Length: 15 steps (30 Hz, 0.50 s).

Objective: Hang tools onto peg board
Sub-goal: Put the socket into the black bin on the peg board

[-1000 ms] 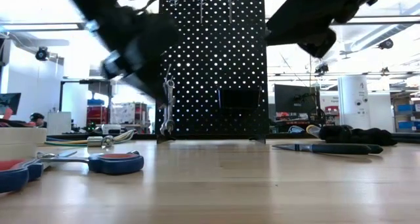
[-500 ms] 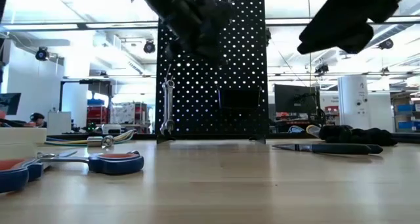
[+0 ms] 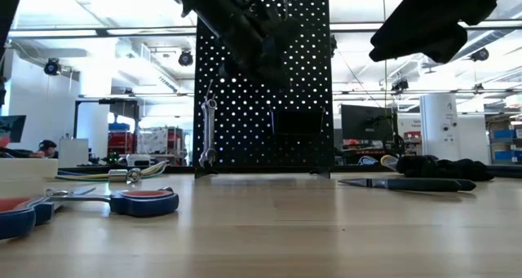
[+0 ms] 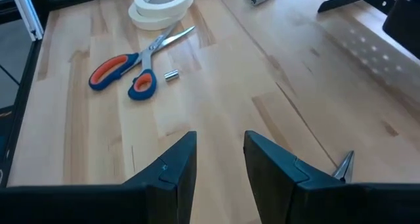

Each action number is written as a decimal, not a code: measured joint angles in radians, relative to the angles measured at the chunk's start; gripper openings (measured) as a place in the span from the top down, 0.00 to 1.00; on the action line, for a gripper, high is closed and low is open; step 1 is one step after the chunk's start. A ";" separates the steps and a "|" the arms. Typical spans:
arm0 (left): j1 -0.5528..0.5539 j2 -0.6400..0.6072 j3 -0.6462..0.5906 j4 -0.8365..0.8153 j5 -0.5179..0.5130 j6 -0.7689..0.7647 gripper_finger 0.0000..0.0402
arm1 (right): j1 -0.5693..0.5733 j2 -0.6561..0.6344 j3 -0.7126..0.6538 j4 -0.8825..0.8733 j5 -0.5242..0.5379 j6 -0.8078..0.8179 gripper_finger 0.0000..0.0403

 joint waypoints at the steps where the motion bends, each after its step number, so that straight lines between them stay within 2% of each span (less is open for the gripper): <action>1: 0.003 0.000 0.000 -0.001 0.000 0.000 0.89 | 0.000 0.000 0.000 0.000 0.002 0.000 0.72; 8: 0.012 0.003 0.000 0.010 -0.004 0.005 0.86 | 0.000 0.000 0.000 0.000 0.002 -0.001 0.72; 15: 0.013 0.001 0.005 0.014 -0.007 0.019 0.67 | 0.000 0.000 0.000 0.001 0.002 -0.002 0.72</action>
